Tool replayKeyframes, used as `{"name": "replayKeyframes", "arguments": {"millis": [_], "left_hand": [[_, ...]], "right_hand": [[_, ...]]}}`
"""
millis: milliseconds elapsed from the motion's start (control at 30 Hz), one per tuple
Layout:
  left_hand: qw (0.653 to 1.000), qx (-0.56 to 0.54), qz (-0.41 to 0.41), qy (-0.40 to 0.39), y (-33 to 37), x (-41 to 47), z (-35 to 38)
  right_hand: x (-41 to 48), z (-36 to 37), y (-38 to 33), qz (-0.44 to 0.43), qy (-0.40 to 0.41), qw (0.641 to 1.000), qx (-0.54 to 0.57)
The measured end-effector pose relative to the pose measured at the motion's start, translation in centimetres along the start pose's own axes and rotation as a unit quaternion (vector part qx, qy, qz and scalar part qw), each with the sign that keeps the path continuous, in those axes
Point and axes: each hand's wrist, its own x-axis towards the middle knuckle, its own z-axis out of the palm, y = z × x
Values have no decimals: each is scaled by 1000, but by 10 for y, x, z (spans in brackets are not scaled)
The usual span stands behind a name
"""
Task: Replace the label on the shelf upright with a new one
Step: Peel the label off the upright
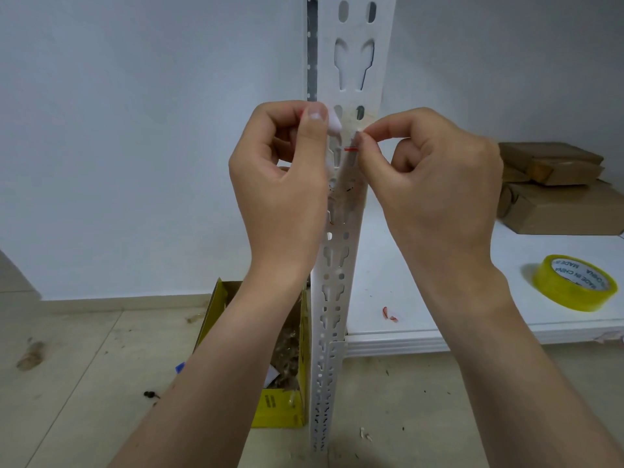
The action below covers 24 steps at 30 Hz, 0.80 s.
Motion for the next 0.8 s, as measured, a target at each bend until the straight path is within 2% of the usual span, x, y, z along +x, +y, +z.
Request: {"name": "replayKeyframes", "arguments": {"millis": [167, 400, 800], "left_hand": [[1000, 0, 2, 0, 0, 0, -1], [1000, 1, 2, 5, 0, 2, -3], [1000, 3, 3, 0, -1, 1, -2]], "right_hand": [[-1, 1, -1, -2, 2, 1000, 0], [-8, -2, 6, -77, 61, 995, 24], [-10, 7, 14, -82, 70, 993, 46]]}}
